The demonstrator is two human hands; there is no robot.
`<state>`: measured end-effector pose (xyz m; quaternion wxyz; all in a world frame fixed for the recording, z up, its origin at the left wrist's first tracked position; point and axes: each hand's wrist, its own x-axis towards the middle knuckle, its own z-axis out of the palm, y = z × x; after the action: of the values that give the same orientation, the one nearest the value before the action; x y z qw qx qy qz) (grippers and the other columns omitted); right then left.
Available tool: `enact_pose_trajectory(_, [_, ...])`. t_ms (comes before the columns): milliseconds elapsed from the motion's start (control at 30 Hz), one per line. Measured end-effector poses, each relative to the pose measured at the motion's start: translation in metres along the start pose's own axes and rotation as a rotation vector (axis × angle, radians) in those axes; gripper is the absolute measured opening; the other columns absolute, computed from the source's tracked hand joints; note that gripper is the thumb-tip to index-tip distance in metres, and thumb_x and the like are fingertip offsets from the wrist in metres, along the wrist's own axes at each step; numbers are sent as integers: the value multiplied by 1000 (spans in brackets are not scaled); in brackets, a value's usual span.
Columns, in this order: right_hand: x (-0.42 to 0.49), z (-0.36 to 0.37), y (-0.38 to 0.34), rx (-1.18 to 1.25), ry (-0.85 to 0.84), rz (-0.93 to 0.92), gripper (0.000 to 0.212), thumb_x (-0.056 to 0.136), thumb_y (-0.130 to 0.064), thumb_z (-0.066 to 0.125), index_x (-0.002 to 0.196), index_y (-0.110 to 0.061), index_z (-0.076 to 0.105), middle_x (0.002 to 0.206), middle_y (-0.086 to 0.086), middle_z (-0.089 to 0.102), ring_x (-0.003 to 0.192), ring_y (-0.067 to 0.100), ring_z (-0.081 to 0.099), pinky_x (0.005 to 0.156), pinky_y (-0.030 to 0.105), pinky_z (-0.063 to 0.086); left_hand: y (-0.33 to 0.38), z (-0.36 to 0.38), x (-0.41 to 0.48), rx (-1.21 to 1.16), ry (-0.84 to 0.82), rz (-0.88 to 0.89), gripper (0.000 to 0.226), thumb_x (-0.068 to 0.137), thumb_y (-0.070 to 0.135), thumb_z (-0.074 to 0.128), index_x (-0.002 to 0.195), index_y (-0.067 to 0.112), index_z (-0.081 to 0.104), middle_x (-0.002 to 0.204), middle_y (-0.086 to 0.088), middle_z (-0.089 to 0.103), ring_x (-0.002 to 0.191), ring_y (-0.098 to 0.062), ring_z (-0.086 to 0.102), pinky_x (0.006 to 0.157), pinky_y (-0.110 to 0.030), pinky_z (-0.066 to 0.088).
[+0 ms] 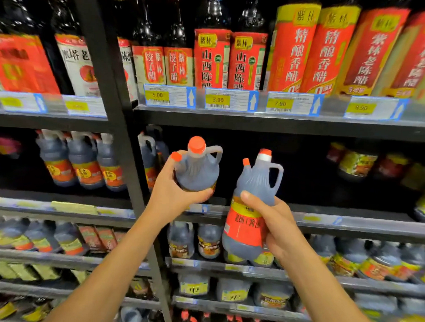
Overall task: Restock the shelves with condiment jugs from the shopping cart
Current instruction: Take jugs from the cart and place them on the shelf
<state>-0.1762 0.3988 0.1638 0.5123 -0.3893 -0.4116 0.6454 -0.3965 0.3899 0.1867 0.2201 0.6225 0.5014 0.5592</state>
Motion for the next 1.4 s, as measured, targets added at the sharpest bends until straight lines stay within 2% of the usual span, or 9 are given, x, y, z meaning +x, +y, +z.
enact_pose_trajectory(133, [1, 9, 1, -25, 45, -6, 55, 69, -22, 84, 120, -7, 69, 107, 19, 77, 84, 30, 76, 63, 37, 61, -19, -3, 14, -45, -19, -58, 55, 78, 0, 82, 104, 35, 50, 108, 12, 61, 92, 13, 63, 74, -8, 50])
enact_pose_trajectory(267, [1, 13, 1, -49, 62, -19, 59, 66, -25, 85, 119, -8, 69, 106, 17, 77, 90, 33, 76, 64, 37, 62, -39, -4, 28, -43, 13, -123, 59, 70, 8, 89, 118, 20, 56, 110, 7, 66, 94, 9, 64, 75, -10, 52])
enact_pose_trajectory(533, [8, 13, 3, -96, 53, -25, 62, 63, -27, 86, 119, -8, 68, 105, 16, 78, 92, 32, 76, 66, 36, 62, -64, 0, 41, -98, 11, -281, 64, 69, 15, 90, 124, 18, 57, 111, 7, 68, 98, -3, 67, 67, -12, 53])
enact_pose_trajectory(667, [10, 11, 5, -91, 37, -16, 59, 65, -25, 85, 119, -8, 68, 105, 16, 78, 92, 33, 76, 65, 35, 62, -69, 1, 48, -124, 19, -332, 73, 70, 18, 90, 131, 17, 52, 117, 4, 66, 100, -4, 64, 72, -16, 52])
enact_pose_trajectory(900, [14, 4, 8, -91, 30, 0, 56, 67, -22, 84, 119, -7, 68, 105, 16, 78, 88, 32, 76, 66, 37, 63, -78, 2, 39, -94, -14, -327, 81, 74, 20, 87, 139, 27, 39, 120, 15, 59, 104, 3, 59, 80, -15, 50])
enact_pose_trajectory(1033, [16, 0, 9, -103, 25, -3, 58, 66, -24, 85, 119, -9, 67, 104, 14, 78, 91, 32, 76, 67, 38, 62, -90, -2, 33, 30, -14, -320, 71, 73, 31, 88, 132, 27, 49, 118, 13, 65, 109, -7, 64, 94, -36, 56])
enact_pose_trajectory(1133, [17, -1, 10, -112, 18, -8, 56, 66, -24, 85, 118, -10, 68, 103, 14, 78, 91, 32, 76, 68, 39, 62, -90, 3, 33, 81, 53, -299, 76, 68, 38, 90, 130, 26, 48, 119, 7, 65, 107, -11, 63, 93, -39, 56])
enact_pose_trajectory(1267, [18, 0, 10, -128, 17, -31, 57, 65, -24, 86, 117, -9, 68, 104, 15, 78, 93, 33, 76, 73, 42, 63, -93, 10, 34, 173, 106, -287, 92, 53, 63, 84, 127, 28, 42, 123, 4, 60, 110, -16, 61, 91, -44, 56])
enact_pose_trajectory(1400, [17, 0, 9, -169, -15, -73, 61, 65, -24, 93, 119, -11, 67, 105, 13, 78, 94, 32, 76, 75, 41, 63, -96, 10, 30, 328, 74, -267, 88, 55, 78, 72, 118, 23, 45, 115, 1, 57, 108, -20, 58, 88, -48, 55])
